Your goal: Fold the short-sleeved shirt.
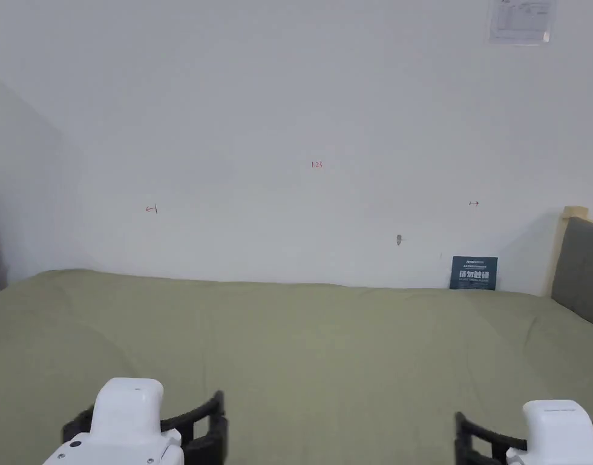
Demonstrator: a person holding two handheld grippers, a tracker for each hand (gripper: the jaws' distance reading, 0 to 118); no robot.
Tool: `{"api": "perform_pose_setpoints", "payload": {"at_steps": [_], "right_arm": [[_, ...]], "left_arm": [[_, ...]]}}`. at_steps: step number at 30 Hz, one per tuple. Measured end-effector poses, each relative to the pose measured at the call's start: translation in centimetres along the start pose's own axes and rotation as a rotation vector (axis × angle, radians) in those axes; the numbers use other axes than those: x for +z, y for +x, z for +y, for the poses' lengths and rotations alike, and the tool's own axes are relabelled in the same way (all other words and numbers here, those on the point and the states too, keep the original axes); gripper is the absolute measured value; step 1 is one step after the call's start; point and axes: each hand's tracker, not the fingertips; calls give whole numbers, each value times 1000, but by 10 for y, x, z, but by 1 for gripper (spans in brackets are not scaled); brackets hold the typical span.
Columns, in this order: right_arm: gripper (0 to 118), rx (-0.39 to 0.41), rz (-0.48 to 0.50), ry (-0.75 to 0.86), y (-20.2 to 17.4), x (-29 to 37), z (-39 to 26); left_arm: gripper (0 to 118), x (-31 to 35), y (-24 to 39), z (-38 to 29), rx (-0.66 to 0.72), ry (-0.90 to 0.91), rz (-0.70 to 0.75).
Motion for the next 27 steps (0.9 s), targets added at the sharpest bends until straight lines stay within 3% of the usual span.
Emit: {"api": "perform_pose_setpoints", "payload": {"at_steps": [17, 21, 24, 27], "right_arm": [[117, -63, 14, 103, 11, 3, 10], [117, -61, 86, 162, 13, 10, 15], [118, -27, 78, 168, 7, 12, 15], [118, -47, 139, 189, 6, 12, 12]], "left_arm": [[118, -11, 12, 9, 18, 57, 74], [118, -16, 10, 11, 43, 35, 110], [118, -16, 8, 11, 53, 35, 104], [118, -17, 8, 10, 39, 34, 92]]}}
